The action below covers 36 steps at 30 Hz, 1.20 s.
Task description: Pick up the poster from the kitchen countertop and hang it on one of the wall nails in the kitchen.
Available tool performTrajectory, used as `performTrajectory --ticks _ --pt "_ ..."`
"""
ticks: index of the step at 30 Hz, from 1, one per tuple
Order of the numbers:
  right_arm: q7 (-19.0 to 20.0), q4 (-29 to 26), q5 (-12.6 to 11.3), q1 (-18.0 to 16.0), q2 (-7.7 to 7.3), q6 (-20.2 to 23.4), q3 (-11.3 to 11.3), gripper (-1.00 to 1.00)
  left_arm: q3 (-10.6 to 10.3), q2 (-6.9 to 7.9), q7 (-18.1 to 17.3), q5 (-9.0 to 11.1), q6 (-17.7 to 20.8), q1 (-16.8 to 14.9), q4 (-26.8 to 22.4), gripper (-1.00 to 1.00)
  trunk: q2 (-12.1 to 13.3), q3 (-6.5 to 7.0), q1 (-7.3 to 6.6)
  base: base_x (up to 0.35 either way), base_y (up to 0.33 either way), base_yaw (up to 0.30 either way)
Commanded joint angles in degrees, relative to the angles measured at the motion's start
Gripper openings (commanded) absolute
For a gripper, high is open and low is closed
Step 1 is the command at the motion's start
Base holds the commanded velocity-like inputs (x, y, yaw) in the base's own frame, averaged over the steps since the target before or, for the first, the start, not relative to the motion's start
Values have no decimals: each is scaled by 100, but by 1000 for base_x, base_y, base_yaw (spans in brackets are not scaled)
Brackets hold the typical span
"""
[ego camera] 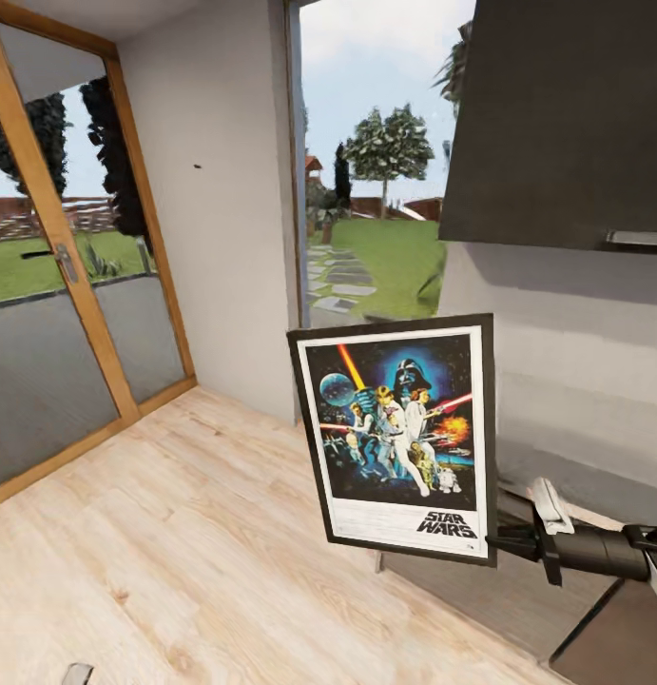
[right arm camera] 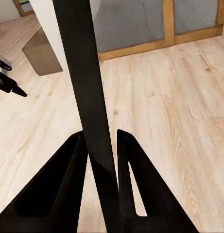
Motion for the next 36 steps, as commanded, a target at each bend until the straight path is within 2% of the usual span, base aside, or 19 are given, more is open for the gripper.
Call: performTrajectory --ticks 1,7,23,36 --pt "30 -4 -11 -3 -2 76 -4 -100 -47 3 -9 43 5 -6 -3 100 -13 -16 5 172 316 248" --pt "30 -4 -16 -3 -2 76 -12 -100 -45 6 -9 43 5 -6 -3 100 -13 -13 5 172 316 100" --pt "30 -4 -19 -3 -2 76 -21 -100 -44 6 -9 43 5 -6 -3 100 -13 115 5 180 316 4" --pt "34 -4 -26 -3 -2 79 -20 -100 -44 6 -9 43 6 -6 -3 100 -13 126 5 210 312 0"
